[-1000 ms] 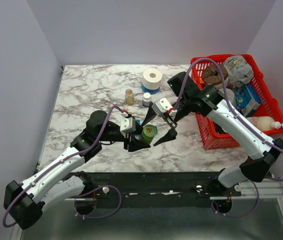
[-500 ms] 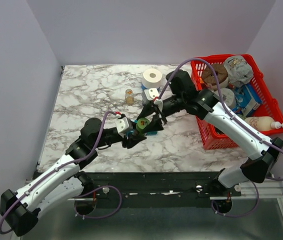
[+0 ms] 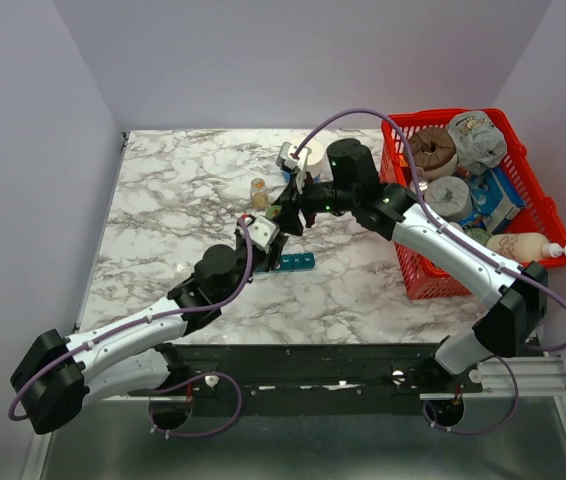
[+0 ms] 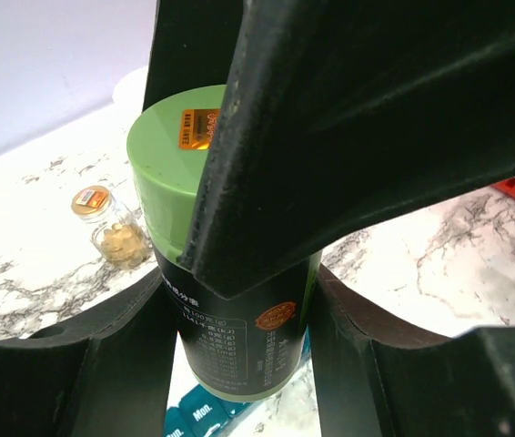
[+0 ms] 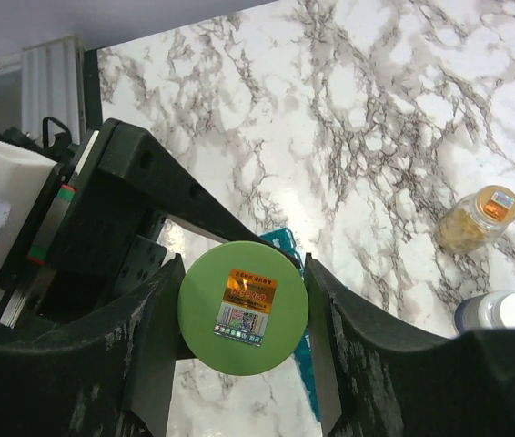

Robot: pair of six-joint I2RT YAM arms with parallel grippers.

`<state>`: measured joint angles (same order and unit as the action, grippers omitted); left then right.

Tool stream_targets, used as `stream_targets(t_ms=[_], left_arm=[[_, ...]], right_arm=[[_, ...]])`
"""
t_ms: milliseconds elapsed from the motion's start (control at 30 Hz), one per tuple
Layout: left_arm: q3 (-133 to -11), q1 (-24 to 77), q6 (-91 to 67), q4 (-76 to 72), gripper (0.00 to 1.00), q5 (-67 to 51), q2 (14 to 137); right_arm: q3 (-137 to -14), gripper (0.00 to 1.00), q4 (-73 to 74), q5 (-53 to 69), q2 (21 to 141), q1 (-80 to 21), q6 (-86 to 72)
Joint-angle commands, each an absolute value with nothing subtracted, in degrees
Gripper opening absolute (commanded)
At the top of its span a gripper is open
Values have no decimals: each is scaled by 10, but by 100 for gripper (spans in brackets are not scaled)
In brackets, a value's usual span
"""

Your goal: Sort the pills into containers

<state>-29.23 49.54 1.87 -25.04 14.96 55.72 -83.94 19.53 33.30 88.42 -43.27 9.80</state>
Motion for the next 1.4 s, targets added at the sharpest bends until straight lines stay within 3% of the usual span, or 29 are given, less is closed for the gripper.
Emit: stream_targets(t_ms=[0,100,133,200,233,333,367,400,467,667,1133,1267,1367], left_arm=[[-315,494,2,-392,0,198,545],[-298,492,-11,-382,18,153,529],[-294,491,-11,-374,33,142,524],[-287,485,-15,-353,50,93,505],[-282,482,-16,-345,70,78,499],[-279,463,-15,-301,95,17,472],[-278,457,-13,-272,98,6,463],[-282,421,15,-220,99,-62,424],[-293,404,40,-146,99,-79,397],[-327,374,184,39,99,-36,374],[-271,374,175,6,99,-15,358],[-269,374,181,7,99,-13,360],[-266,374,182,8,99,-10,359]], right_arm=[[-813,24,220,300,889,-418,75],[-802,23,215,305,884,-407,85],[-802,23,213,307,881,-405,89],[-796,23,211,309,877,-395,91],[-796,23,209,311,875,-391,91],[-789,23,205,308,872,-374,97],[-788,23,204,304,868,-367,100],[-774,23,201,269,866,-359,132],[-759,24,188,234,864,-351,150],[-679,26,121,137,871,-339,206],[-672,40,84,149,961,-258,179],[-678,47,84,157,981,-245,175],[-677,57,85,165,983,-239,174]])
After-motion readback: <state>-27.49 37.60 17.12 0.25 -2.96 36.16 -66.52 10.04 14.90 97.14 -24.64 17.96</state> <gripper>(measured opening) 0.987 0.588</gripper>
